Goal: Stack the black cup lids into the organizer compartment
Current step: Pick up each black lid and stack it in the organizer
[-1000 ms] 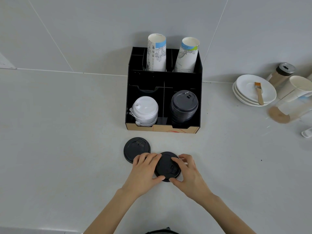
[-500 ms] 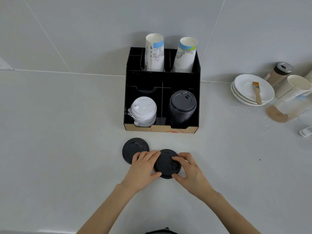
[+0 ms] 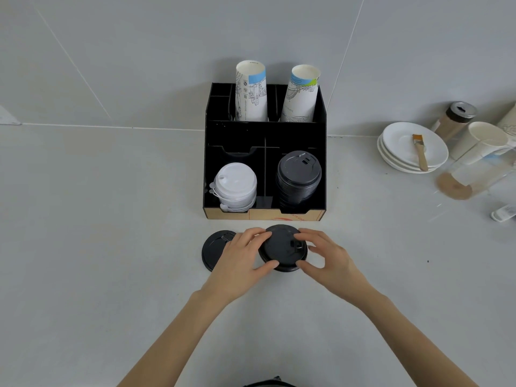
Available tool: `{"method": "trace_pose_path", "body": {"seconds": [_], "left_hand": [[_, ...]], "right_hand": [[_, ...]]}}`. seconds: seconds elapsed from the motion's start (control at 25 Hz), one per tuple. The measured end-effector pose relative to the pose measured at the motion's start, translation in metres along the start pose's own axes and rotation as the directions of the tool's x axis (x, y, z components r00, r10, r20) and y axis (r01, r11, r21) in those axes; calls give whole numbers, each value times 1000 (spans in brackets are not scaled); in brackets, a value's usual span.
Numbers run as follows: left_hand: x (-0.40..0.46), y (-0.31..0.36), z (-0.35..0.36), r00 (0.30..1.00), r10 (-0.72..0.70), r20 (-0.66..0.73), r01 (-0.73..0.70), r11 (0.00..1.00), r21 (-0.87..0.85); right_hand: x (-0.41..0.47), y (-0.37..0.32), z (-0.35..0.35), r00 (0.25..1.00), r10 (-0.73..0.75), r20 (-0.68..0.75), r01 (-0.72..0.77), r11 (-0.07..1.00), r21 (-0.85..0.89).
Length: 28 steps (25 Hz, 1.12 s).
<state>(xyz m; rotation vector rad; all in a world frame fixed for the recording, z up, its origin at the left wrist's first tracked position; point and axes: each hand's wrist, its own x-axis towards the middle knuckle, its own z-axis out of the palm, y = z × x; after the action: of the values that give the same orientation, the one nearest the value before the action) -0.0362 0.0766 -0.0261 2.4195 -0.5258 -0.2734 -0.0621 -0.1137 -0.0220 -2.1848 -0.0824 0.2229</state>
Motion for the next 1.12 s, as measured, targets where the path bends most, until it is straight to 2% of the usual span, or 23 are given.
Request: {"method": "trace_pose_path", "body": {"seconds": [0.24,0.56,0.76,1.0,1.12], "left_hand": [[14,19,-12,987,33,-156,-49,994,-96],[47,45,-34,960,70,-269,-90,994,-63],[76,50,-42,970,20,-241,-42,995,-87],[106,47,-40,974,-16,-225,4,999,-54],[119,46,-36,970,-42,-241,36,999,-28]], "right_hand": [[10,-16,-21,997,-61,-49,57,996,-73],[37,-39,-64,983,-154,-99,141,982,-124],[66,-42,-88,982,-189,-9,188,977,-101],[100,-33,-106,984,-154,92,161,983,-85],[114,-29,-113,981,-146,131,164,977,-134]]}}
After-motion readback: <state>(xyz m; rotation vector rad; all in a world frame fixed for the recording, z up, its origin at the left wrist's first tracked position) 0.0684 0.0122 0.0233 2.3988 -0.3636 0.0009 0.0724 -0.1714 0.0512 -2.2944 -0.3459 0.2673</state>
